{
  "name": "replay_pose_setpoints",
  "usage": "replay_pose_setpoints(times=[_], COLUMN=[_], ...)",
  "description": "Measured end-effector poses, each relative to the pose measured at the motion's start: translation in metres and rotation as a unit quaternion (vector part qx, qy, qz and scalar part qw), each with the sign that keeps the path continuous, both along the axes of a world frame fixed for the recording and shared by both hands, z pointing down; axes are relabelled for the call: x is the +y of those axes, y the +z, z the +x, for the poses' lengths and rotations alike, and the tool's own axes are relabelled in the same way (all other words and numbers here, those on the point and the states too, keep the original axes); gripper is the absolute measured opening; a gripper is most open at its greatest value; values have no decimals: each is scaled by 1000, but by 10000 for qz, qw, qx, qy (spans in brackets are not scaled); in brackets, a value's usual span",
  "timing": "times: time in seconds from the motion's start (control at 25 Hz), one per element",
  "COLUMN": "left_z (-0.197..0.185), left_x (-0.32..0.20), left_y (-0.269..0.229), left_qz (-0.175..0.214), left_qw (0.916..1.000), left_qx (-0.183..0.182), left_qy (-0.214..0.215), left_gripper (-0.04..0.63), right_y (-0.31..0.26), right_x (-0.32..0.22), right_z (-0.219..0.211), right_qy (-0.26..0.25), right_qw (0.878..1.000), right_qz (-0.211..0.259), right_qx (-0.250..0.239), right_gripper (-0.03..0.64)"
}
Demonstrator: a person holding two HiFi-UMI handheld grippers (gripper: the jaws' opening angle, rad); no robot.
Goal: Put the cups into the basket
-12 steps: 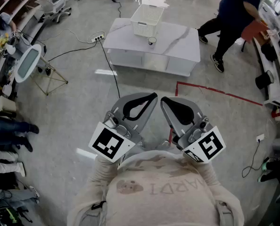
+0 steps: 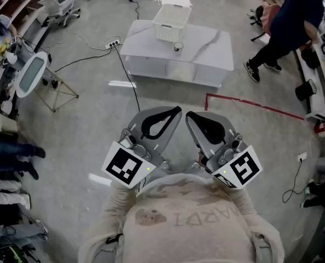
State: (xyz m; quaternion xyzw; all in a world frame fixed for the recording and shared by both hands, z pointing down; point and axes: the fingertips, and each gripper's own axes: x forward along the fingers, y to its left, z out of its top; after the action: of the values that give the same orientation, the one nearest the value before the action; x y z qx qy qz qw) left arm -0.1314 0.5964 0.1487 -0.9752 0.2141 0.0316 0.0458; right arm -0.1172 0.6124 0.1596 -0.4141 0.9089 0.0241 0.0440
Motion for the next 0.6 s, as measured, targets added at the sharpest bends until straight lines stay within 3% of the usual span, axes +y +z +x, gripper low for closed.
replay_pose_setpoints(times=[0.28, 0.6], left_z=[-22, -4], left_x=[-4, -35], left_y=[7, 18], left_qz=[42, -41], left_qw=[9999, 9998], left_qx=[-21, -41], left_qy=[98, 172], left_gripper=[0, 0], right_y=[4, 17], right_x=[-2, -32], right_z=[-18, 3], right_qy=[29, 154], right_qw=[9998, 9997], right_qz=[-12, -143], right_qx=[-195, -159], right_gripper=[21, 21])
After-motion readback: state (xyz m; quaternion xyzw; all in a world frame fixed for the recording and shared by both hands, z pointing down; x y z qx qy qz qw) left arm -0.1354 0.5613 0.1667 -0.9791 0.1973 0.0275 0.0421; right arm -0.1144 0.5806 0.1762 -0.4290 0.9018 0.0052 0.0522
